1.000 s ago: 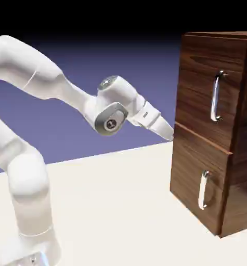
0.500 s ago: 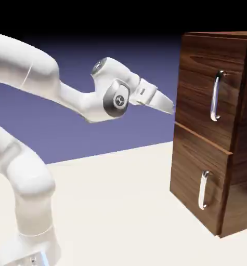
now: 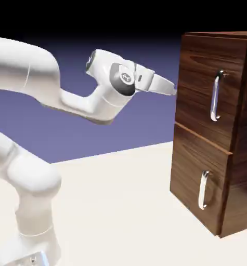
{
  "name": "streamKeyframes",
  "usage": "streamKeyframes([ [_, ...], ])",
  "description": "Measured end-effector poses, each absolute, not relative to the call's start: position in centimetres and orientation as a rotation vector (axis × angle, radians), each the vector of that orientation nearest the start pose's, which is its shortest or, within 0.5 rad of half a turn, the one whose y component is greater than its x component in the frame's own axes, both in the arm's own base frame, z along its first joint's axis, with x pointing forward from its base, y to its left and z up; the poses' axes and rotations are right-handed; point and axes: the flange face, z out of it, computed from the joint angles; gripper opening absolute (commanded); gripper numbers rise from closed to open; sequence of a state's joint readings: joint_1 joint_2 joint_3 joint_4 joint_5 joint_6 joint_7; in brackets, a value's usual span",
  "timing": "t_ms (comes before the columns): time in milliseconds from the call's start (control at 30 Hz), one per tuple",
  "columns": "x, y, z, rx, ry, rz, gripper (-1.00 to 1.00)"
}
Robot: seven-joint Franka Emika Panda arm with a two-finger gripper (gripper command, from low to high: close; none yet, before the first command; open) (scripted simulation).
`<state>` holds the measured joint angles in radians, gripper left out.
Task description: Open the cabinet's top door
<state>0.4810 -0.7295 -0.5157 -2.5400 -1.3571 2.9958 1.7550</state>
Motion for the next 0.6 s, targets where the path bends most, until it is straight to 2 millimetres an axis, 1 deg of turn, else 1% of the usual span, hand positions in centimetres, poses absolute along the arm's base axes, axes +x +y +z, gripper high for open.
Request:
streamKeyframes([
  [300,38.1,-0.6,59.0,-2.053,0.712,-1.561,1.00],
  [600,39.1,-3.9,58.3,-1.938,0.698,-1.638,1.00],
])
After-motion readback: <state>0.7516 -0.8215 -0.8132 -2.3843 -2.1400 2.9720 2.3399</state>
